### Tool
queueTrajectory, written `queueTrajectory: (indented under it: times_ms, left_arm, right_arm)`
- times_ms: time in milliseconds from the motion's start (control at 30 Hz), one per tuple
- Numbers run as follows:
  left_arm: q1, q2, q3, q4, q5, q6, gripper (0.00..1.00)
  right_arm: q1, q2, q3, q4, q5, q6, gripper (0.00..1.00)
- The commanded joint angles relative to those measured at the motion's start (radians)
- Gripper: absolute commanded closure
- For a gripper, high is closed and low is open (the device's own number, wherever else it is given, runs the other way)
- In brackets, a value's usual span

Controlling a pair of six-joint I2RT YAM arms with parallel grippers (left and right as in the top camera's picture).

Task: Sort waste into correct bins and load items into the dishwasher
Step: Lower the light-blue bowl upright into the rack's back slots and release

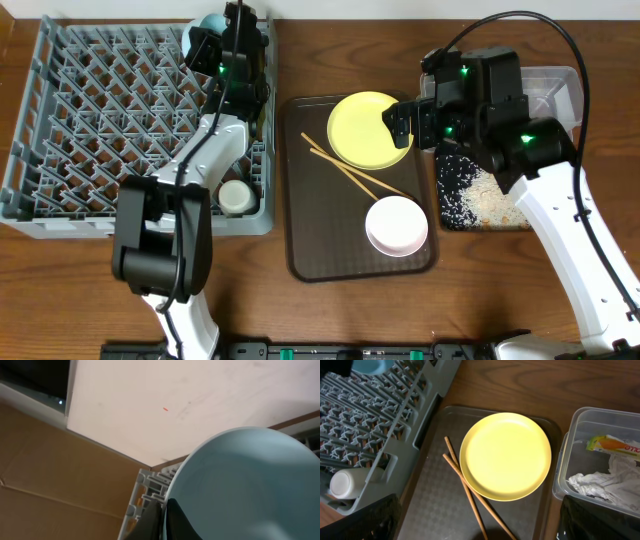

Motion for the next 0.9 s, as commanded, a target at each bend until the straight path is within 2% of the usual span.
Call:
queueTrajectory:
  times_ms: [0,333,633,867]
  left_arm:
    - [0.006,0.069,0.011,0.036,-0.009,0.063,0.93]
    - [0.007,0.102,0.011,0.114,-0.072,0.074,0.93]
    - [0.006,0.102,0.012,0.234,-0.086,0.202,0.93]
    - [0.001,0.102,0.011,0.206,-0.101,0.218,0.93]
  right_arm:
    - [0.003,0.007,0.013,0.0,0.001,0.011,0.01]
    - [0.003,0.007,0.013,0.0,0.001,0.011,0.01]
    - [0.003,0.007,0.013,-0.001,0.001,0.011,0.01]
    - [0.003,0.007,0.013,0.0,0.001,0.011,0.01]
